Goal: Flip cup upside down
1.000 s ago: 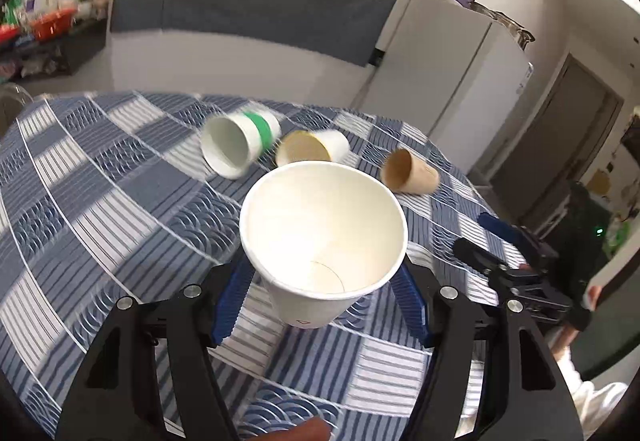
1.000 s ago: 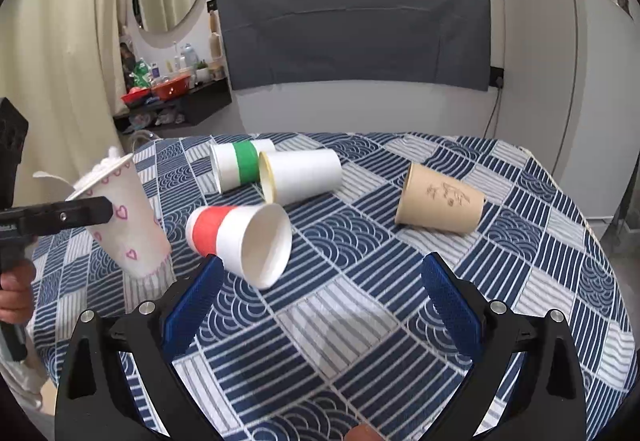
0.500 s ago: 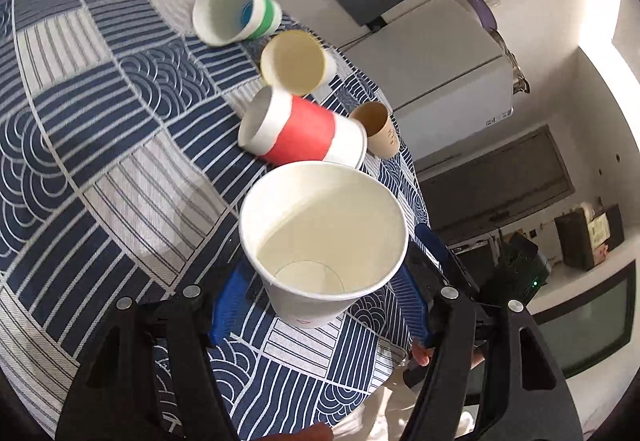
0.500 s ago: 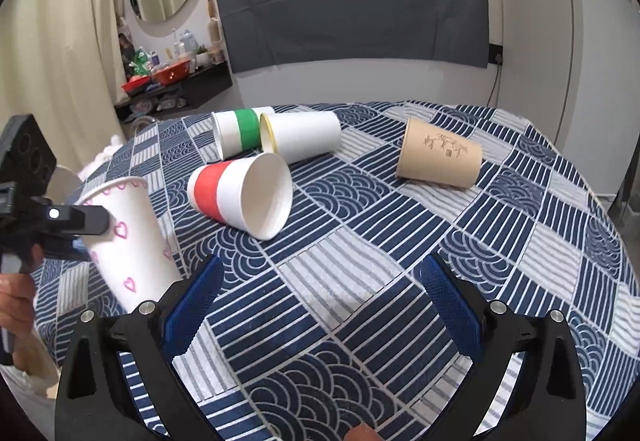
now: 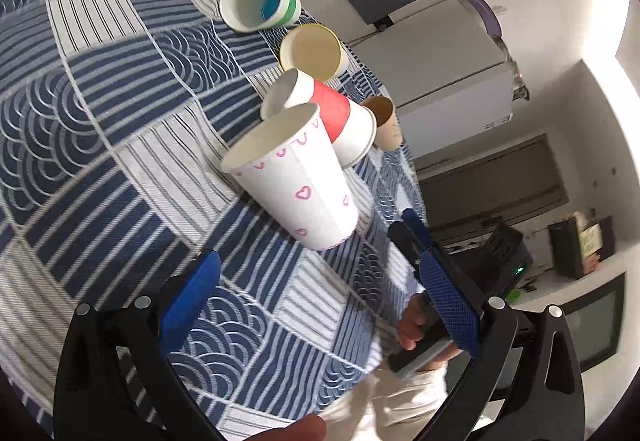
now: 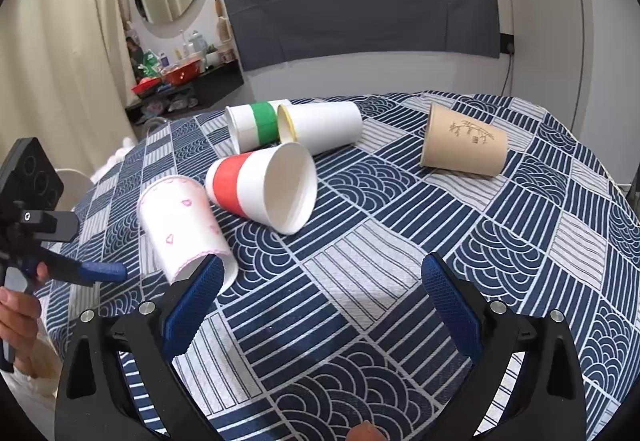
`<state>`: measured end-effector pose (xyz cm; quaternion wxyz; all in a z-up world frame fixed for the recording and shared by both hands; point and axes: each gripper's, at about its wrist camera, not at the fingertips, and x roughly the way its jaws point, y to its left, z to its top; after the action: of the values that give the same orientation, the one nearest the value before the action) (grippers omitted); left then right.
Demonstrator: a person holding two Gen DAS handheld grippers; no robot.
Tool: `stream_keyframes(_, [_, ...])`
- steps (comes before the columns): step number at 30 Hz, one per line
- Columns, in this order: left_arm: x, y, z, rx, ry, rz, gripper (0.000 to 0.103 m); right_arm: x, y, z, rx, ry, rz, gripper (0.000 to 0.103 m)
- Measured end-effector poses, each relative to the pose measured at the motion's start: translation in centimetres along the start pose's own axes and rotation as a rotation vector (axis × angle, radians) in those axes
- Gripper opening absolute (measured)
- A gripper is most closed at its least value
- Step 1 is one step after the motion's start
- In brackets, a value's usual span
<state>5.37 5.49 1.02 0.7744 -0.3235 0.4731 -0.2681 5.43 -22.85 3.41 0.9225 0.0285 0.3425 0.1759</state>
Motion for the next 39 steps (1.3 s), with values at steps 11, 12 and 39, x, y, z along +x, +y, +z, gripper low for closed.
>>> stream_keyframes(11, [-4.2, -3.5, -2.2, 0.356, -0.301, 0.466, 0.097, 0.6, 1.7, -0.4, -0.059, 0.009, 0.126, 0.095])
stream_keyframes(12, [-4.5, -3.6, -2.3, 0.366, -0.312, 0.494, 0.097, 0.7, 1.8, -0.4, -0.065, 0.014, 0.144, 0.095])
stream_keyframes(39, [-4.7, -2.5, -4.8, 0.508, -0.359, 0.681, 0.097, 6.2, 4.5, 0.5, -0.187, 0.233, 0.359, 0.095])
